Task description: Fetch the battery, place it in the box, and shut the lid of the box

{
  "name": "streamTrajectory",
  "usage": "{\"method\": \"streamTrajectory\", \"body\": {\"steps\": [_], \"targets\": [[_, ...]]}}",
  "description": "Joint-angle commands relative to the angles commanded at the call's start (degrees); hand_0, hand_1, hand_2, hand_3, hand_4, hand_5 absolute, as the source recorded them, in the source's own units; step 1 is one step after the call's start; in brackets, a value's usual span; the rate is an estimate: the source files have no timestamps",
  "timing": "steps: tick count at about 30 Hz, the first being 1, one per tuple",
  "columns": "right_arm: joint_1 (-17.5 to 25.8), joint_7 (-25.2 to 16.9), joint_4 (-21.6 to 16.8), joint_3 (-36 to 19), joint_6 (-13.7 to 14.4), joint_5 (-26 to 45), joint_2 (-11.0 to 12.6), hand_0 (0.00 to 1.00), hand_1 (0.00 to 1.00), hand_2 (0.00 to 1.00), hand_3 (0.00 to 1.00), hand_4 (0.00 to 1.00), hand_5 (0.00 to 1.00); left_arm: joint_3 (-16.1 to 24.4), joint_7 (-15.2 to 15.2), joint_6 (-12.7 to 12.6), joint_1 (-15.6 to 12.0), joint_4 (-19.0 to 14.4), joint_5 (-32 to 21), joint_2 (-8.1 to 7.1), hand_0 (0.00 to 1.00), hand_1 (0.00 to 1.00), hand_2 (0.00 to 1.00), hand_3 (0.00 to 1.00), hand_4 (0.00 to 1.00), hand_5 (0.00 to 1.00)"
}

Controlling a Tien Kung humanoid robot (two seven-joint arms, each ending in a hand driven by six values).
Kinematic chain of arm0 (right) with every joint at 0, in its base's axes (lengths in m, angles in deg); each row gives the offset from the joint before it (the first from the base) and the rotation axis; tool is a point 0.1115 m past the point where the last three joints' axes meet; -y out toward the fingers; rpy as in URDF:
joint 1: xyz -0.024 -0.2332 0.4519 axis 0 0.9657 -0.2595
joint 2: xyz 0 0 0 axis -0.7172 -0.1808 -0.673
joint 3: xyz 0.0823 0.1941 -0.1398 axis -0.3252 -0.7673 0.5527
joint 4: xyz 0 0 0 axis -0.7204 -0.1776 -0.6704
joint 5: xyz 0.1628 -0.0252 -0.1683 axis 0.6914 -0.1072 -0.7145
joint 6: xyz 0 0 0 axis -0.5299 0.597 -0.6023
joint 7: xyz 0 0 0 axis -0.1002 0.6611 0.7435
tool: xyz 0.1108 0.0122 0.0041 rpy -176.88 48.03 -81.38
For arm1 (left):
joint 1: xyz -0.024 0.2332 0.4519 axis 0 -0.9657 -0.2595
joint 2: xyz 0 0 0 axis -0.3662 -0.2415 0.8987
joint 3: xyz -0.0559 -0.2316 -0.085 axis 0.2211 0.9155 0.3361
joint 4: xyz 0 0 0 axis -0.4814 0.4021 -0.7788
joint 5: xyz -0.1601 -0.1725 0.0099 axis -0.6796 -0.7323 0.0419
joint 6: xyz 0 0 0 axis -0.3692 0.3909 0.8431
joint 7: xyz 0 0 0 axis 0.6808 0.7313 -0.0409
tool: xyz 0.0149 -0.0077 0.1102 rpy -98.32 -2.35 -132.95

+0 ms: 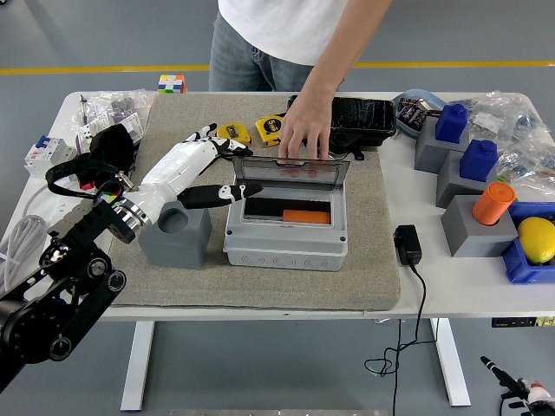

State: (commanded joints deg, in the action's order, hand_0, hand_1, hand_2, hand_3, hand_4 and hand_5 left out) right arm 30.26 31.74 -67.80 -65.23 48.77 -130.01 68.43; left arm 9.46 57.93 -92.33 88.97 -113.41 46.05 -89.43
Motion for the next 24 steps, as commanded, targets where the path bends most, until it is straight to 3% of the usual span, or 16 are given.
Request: {"method": "streamTrajectory", "body": {"steps": [12, 24], "targets": [[-0.3, 0.0, 0.0, -0.3, 0.0, 0.0, 0.3, 0.826, 0.764, 0.745, 0.821, 0.998, 0.998, -5.0, -0.5, 0.6, -0.5, -3.6, -0.1, -4.72, 0.998, 0.803, 0.694, 0.710, 0.998, 0.998], [-0.4, 0.1, 0.0, -0.8, 0.0, -0.3, 0.4, 0.827, 0.764, 0.745, 0.821, 0.998, 0.998, -8.4, -0.6, 0.8, -0.1, -5.1, 0.2, -7.88, 0.998, 0.802, 0.693, 0.711, 0.998, 0.998]]}}
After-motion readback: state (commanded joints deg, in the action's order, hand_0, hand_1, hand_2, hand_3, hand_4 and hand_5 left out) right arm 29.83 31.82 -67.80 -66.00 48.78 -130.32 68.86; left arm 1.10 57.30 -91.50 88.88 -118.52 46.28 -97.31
